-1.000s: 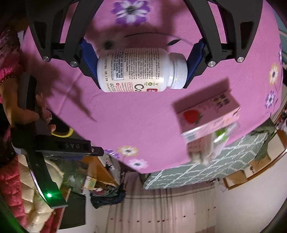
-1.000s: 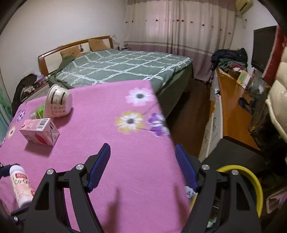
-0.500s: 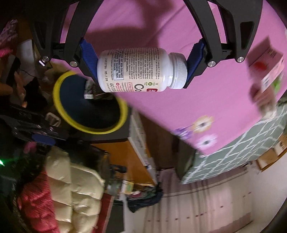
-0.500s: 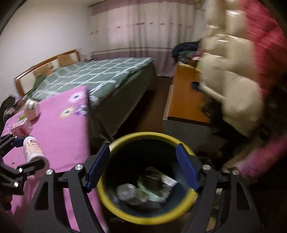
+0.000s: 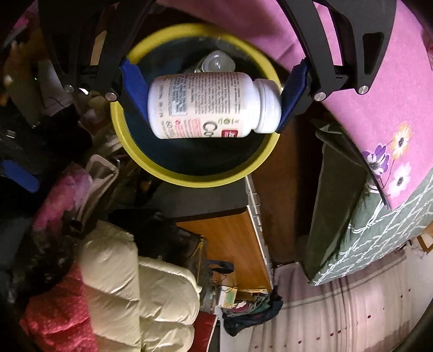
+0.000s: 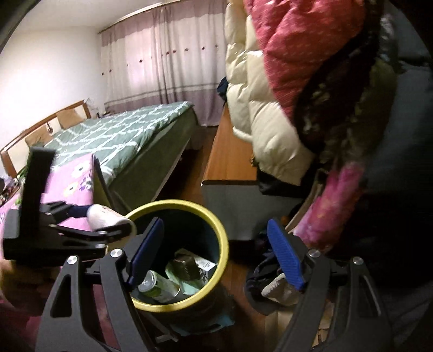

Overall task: Collect trash
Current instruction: 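Carry the supplement bottle with the left gripper into the yellow bin and release, then move both tools back over the remaining table items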

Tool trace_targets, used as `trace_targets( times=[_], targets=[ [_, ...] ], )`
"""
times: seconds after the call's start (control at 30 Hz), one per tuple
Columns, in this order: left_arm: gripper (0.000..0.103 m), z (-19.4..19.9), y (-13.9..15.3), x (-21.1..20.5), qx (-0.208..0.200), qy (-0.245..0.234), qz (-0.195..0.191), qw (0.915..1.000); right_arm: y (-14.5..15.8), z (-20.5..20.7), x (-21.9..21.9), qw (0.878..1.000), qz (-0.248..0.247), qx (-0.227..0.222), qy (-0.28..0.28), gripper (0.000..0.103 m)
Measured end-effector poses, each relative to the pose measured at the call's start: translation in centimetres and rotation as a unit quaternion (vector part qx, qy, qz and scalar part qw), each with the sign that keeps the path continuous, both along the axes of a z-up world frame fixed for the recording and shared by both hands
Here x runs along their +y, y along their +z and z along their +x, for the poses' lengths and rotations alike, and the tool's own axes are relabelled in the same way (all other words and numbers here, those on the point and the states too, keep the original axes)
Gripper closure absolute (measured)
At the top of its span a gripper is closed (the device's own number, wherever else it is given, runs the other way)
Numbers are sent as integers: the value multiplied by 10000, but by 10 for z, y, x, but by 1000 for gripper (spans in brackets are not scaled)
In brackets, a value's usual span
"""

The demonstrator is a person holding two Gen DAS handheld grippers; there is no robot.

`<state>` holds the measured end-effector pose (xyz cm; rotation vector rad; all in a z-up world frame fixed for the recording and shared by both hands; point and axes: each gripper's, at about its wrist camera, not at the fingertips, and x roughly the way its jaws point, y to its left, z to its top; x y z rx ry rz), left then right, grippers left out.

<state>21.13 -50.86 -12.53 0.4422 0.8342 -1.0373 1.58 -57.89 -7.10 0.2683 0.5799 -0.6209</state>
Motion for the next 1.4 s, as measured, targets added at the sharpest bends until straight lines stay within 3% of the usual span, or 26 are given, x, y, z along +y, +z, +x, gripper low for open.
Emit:
trace_targets(
  times=[0.03, 0.2, 0.43, 0.53, 0.7, 1.0, 1.17, 1.4],
  targets=[
    [9, 1, 0, -2, -11, 64, -39, 10000, 1, -2, -1, 10000, 15, -33, -9, 27],
    [7, 8, 9, 25, 56, 312, -251, 9992, 2, 5, 2, 10000, 13, -24, 73, 27],
    [6, 23, 28, 125, -126, 1022, -516, 9933, -6, 41, 21, 9985, 178, 102, 504, 27],
    [5, 35, 33, 181, -245, 1508, -567, 9866, -7, 62, 37, 9965, 214, 158, 797, 27],
    [5, 56, 36, 276, -469, 2401, -615, 9677, -5, 106, 72, 9898, 336, 187, 1372, 27],
    [5, 104, 28, 432, -688, 3961, -642, 9134, 1, 200, 170, 9686, 390, 237, 2445, 27],
    [5, 118, 18, 487, -739, 4391, -675, 8929, 5, 243, 219, 9557, 539, 278, 2881, 27],
    [5, 123, 15, 528, -715, 4871, -977, 8649, 2, 294, 293, 9367, 737, 324, 3406, 27]
  ],
)
